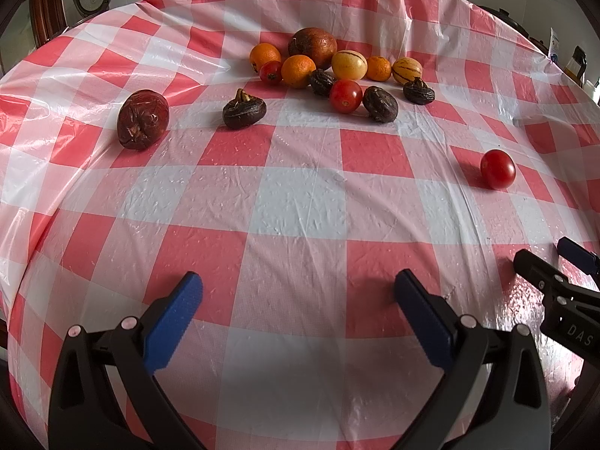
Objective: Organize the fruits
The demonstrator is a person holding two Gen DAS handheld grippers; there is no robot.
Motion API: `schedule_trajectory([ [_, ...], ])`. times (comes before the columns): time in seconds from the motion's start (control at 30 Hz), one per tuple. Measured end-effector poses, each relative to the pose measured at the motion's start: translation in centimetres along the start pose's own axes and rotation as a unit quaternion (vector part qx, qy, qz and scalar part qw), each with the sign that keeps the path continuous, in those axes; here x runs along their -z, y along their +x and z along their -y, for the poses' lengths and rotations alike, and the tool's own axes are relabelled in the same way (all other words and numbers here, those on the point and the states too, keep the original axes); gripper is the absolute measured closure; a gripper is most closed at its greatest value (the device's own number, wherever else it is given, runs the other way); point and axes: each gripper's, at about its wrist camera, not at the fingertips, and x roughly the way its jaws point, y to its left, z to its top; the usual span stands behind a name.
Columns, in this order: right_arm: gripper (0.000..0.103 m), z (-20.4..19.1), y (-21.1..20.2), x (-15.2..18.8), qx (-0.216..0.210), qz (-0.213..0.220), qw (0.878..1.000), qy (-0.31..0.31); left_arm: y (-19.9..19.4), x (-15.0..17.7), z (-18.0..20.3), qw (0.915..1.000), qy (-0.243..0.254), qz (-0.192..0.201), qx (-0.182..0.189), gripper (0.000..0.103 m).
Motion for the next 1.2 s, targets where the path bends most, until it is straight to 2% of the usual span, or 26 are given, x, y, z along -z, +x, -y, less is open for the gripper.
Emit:
schedule_trajectory([
  [0.7, 0.015, 0.0, 0.0, 0.0, 0.0, 0.0, 1.0, 0.0, 0.0, 0.0, 0.0, 1.0, 0.0, 0.0, 0.0, 0.001],
  [0.87, 0.015, 0.0, 0.0, 0.0, 0.0, 0.0, 1.0, 0.0, 0.1, -0.1, -0.1, 0.9998, -0.018, -0.001, -0.013, 0.001],
  [1.03, 0.015, 0.0, 0.1, 0.0, -0.001, -0.005, 1.0, -0.005, 0.5, -0.6, -0.2, 0.9999, 0.003, -0.015, 0.002, 0.001],
  [1.1, 0.015, 0.0, 0.1, -0.1, -0.006, -0.016, 1.0, -0.004, 0.7, -0.8, -0.7, 0.9996, 0.013, -0.021, 0.011, 0.001],
  [1.17, 0.015, 0.1, 0.2, -0.6, -0.033, -0.013, 0.999, 0.002, 0.5, -0.8, -1.8, 0.9997, -0.011, -0.022, -0.002, 0.001],
  [1.2, 0.015, 0.1, 0.4, -1.0, -0.048, -0.012, 0.999, 0.002, 0.4, -0.8, -2.3, 0.9996, -0.018, -0.019, 0.002, 0.001],
])
